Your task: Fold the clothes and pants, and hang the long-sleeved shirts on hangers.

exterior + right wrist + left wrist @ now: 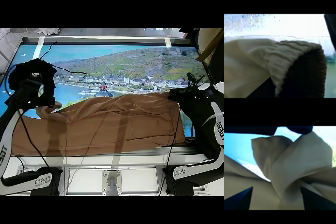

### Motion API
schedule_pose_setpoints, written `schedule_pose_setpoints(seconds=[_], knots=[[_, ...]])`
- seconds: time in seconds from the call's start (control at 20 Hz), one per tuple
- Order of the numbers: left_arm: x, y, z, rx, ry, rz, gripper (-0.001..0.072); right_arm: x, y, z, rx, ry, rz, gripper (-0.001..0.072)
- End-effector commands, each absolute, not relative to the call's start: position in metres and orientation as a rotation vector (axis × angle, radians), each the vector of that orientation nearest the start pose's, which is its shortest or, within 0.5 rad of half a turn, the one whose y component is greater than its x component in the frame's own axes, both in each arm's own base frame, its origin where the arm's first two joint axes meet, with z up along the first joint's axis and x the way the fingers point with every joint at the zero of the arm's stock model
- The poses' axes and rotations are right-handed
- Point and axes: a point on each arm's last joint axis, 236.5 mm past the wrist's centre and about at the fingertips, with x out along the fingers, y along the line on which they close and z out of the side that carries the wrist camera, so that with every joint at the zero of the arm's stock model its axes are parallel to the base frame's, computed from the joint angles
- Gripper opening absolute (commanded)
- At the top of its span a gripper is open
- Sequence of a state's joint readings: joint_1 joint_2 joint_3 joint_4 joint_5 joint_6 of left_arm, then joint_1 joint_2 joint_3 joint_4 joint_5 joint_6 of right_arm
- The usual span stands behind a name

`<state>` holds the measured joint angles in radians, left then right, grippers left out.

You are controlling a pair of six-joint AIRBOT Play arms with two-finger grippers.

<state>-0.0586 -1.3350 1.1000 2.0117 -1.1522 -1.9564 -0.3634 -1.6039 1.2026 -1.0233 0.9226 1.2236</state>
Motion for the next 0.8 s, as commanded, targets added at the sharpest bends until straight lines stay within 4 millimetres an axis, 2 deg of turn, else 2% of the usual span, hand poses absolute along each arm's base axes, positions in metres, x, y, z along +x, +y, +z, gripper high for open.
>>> schedule_pose_setpoints(seconds=[0.0, 0.1, 0.15, 0.25, 0.3, 0.35, 0.45, 0.55, 0.65, 0.75], knots=[[0.401, 0.083, -0.003, 0.186, 1.212, 0.445, 0.07, 0.463, -0.09, -0.053, 0.541, 1.077, -0.04, 0.0031], [0.405, 0.099, 0.023, 0.17, 1.14, 0.492, 0.0699, 0.462, -0.095, -0.046, 0.554, 1.073, -0.047, 0.0031], [0.399, 0.108, 0.024, 0.139, 1.149, 0.514, 0.0699, 0.461, -0.097, -0.047, 0.552, 1.081, -0.058, 0.0031], [0.387, 0.118, 0.006, 0.018, 1.204, 0.533, 0.0698, 0.455, -0.099, -0.051, 0.583, 1.107, -0.098, 0.0031], [0.387, 0.115, -0.009, -0.04, 1.239, 0.491, 0.0691, 0.453, -0.1, -0.053, 0.597, 1.119, -0.113, 0.0031], [0.391, 0.105, -0.022, -0.088, 1.261, 0.425, 0.0687, 0.451, -0.099, -0.053, 0.595, 1.127, -0.112, 0.0031], [0.406, 0.072, -0.045, -0.161, 1.283, 0.253, 0.0687, 0.45, -0.093, -0.054, 0.594, 1.141, -0.097, 0.0032], [0.413, 0.047, -0.066, -0.18, 1.322, 0.158, 0.0687, 0.45, -0.084, -0.054, 0.585, 1.152, -0.079, 0.0032], [0.421, 0.031, -0.08, -0.143, 1.351, 0.109, 0.0687, 0.451, -0.077, -0.054, 0.575, 1.158, -0.065, 0.0032], [0.436, 0.022, -0.084, -0.127, 1.346, 0.089, 0.0687, 0.452, -0.07, -0.054, 0.563, 1.161, -0.051, 0.0032]])
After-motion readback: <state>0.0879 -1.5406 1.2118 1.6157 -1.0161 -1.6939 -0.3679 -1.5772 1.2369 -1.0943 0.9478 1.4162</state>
